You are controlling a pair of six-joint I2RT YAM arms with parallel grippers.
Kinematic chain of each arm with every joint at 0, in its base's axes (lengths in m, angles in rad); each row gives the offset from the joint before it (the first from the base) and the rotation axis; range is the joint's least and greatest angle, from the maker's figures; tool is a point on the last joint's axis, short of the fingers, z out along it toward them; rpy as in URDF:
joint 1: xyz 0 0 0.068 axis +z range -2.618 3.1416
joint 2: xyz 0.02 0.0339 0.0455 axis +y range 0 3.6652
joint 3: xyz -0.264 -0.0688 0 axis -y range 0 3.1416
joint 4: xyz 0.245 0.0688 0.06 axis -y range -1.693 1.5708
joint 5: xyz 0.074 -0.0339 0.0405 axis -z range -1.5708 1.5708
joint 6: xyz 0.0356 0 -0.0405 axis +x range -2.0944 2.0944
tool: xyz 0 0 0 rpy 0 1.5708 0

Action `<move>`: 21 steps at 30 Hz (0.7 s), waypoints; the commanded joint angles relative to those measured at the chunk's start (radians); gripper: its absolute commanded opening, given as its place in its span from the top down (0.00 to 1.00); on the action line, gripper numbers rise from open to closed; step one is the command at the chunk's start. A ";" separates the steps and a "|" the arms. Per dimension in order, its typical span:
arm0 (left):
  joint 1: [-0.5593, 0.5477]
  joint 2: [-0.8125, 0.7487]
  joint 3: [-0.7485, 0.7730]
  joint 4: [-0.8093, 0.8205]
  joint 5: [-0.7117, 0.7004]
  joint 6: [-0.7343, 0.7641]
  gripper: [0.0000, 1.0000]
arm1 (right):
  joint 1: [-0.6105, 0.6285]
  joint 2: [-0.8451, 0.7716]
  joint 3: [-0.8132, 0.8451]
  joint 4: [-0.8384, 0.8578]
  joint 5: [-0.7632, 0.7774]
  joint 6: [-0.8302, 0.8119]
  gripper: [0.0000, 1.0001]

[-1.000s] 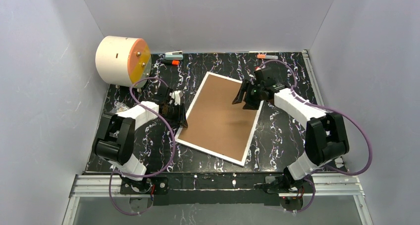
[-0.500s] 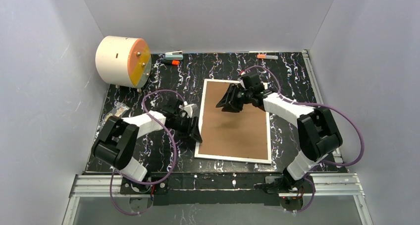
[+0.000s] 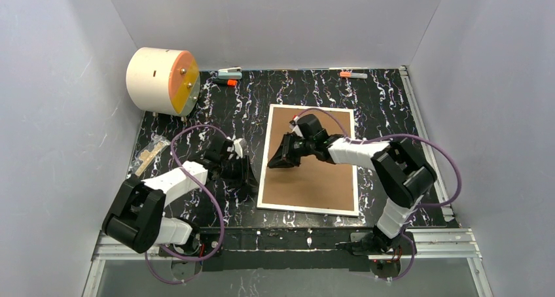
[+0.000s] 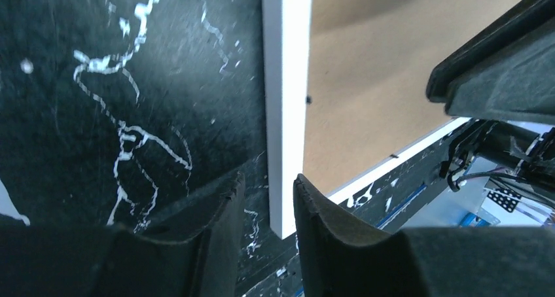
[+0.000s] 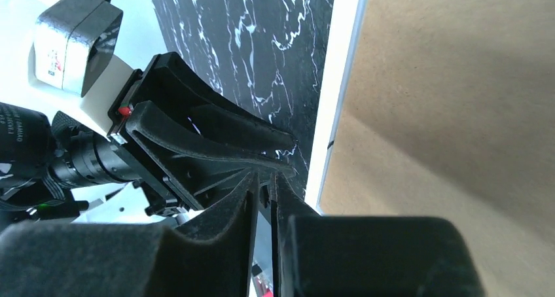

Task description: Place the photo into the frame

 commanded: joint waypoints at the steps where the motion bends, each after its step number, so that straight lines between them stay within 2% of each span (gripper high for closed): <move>1: 0.001 -0.001 -0.040 -0.017 0.035 -0.020 0.70 | 0.057 0.061 0.021 0.116 -0.014 0.039 0.80; 5: 0.001 0.060 -0.045 0.004 0.091 -0.022 0.71 | 0.083 0.091 0.010 0.130 0.003 0.048 0.80; 7: 0.001 0.087 -0.041 0.017 0.122 -0.019 0.68 | 0.091 0.101 0.005 0.136 0.011 0.047 0.81; 13: 0.001 0.118 -0.045 0.028 0.112 -0.005 0.63 | 0.111 0.135 0.006 0.130 0.043 0.043 0.82; 21: 0.000 0.177 -0.033 -0.046 -0.007 0.020 0.72 | 0.113 0.168 0.024 0.088 0.076 0.032 0.84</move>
